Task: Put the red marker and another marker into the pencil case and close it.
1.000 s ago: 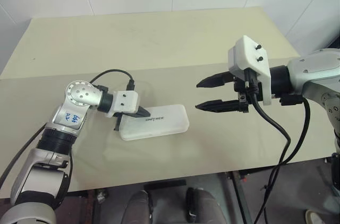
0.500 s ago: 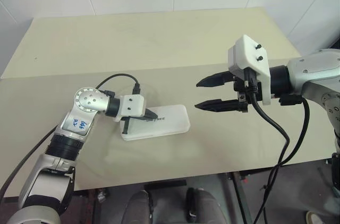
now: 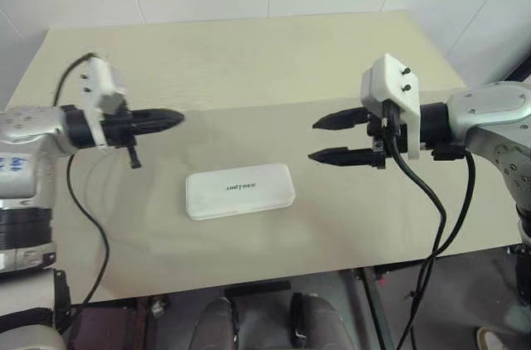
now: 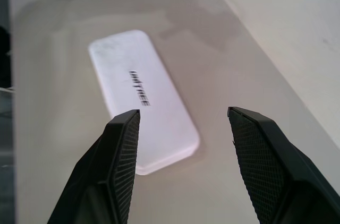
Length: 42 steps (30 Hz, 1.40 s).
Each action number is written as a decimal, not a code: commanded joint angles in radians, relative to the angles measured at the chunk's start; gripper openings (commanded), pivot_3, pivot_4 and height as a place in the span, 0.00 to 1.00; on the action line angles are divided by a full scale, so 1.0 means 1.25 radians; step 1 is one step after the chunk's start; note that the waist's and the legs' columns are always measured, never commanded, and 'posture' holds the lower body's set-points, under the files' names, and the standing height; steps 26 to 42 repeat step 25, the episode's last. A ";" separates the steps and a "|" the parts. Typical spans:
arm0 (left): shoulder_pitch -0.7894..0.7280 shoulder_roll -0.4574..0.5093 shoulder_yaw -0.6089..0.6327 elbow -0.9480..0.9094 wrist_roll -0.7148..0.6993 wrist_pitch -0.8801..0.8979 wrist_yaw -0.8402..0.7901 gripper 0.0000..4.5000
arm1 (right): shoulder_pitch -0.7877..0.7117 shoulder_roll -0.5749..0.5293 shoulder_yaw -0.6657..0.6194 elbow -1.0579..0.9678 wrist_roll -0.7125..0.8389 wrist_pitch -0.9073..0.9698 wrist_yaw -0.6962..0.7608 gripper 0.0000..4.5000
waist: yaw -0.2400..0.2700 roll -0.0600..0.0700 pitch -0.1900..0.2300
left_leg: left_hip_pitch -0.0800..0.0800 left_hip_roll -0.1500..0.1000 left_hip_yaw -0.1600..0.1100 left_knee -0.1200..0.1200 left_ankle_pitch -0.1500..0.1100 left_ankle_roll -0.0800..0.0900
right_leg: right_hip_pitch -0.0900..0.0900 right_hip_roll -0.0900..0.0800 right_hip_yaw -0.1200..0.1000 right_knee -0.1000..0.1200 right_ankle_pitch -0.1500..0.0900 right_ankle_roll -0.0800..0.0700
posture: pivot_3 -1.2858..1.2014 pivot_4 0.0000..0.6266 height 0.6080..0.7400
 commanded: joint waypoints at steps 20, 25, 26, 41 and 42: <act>0.188 -0.001 0.163 -0.079 0.038 -0.030 0.339 0.01 | 0.007 0.198 -0.034 0.455 -0.268 -0.317 -0.119 0.62 | -0.002 -0.001 0.000 | 0.000 0.001 0.002 -0.001 0.000 -0.001 | -0.001 -0.001 0.000 0.000 0.000 0.000 | 0.52 0.24 1.00; 0.170 0.003 0.148 -0.064 0.040 -0.037 0.331 0.01 | 0.009 0.197 -0.046 0.443 -0.265 -0.305 -0.119 0.62 | -0.002 -0.001 0.000 | 0.000 0.001 0.002 -0.001 0.000 -0.001 | -0.001 -0.001 0.000 0.000 0.000 0.000 | 0.52 0.24 1.00; 0.170 0.003 0.148 -0.064 0.040 -0.037 0.331 0.01 | 0.009 0.197 -0.046 0.443 -0.265 -0.305 -0.119 0.62 | -0.002 -0.001 0.000 | 0.000 0.001 0.002 -0.001 0.000 -0.001 | -0.001 -0.001 0.000 0.000 0.000 0.000 | 0.52 0.24 1.00; 0.170 0.003 0.148 -0.064 0.040 -0.037 0.331 0.01 | 0.009 0.197 -0.046 0.443 -0.265 -0.305 -0.119 0.62 | -0.002 -0.001 0.000 | 0.000 0.001 0.002 -0.001 0.000 -0.001 | -0.001 -0.001 0.000 0.000 0.000 0.000 | 0.52 0.24 1.00; 0.170 0.003 0.148 -0.064 0.040 -0.037 0.331 0.01 | 0.009 0.197 -0.046 0.443 -0.265 -0.305 -0.119 0.62 | -0.002 -0.001 0.000 | 0.000 0.001 0.002 -0.001 0.000 -0.001 | -0.001 -0.001 0.000 0.000 0.000 0.000 | 0.52 0.24 1.00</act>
